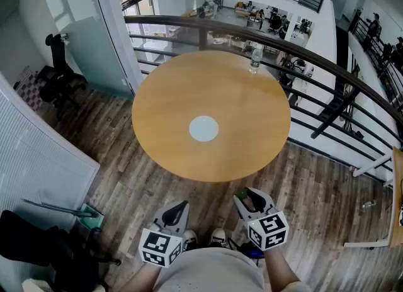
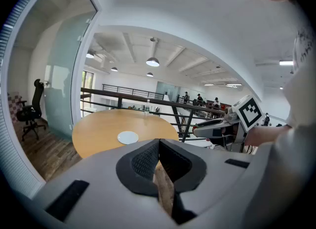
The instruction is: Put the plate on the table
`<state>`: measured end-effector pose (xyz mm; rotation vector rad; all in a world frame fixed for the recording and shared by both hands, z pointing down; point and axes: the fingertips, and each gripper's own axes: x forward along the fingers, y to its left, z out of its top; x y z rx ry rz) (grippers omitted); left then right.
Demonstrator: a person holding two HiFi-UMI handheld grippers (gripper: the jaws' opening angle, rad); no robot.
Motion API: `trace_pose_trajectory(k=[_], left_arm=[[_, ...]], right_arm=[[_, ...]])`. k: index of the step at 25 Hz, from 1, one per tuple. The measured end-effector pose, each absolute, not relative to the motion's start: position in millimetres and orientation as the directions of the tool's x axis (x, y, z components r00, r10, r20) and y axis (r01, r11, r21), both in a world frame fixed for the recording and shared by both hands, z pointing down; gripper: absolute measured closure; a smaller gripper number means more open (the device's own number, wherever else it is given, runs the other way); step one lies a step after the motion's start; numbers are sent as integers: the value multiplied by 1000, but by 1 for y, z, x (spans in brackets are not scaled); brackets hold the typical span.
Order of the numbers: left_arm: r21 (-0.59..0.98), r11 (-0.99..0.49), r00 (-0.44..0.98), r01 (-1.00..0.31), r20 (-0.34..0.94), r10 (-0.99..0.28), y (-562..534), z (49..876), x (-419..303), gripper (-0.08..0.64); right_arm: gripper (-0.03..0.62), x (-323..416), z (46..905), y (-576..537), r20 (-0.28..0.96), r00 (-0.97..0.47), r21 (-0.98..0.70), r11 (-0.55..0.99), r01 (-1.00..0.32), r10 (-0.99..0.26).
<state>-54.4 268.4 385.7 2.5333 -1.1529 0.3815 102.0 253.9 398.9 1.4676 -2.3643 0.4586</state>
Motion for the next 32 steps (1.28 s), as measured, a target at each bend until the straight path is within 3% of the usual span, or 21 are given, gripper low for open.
trace_pose_trajectory(k=[32], left_arm=[[174, -531, 552, -829, 408, -727, 246, 394, -23, 538]], right_arm=[[428, 140, 404, 228, 400, -526, -154, 511, -846, -751]])
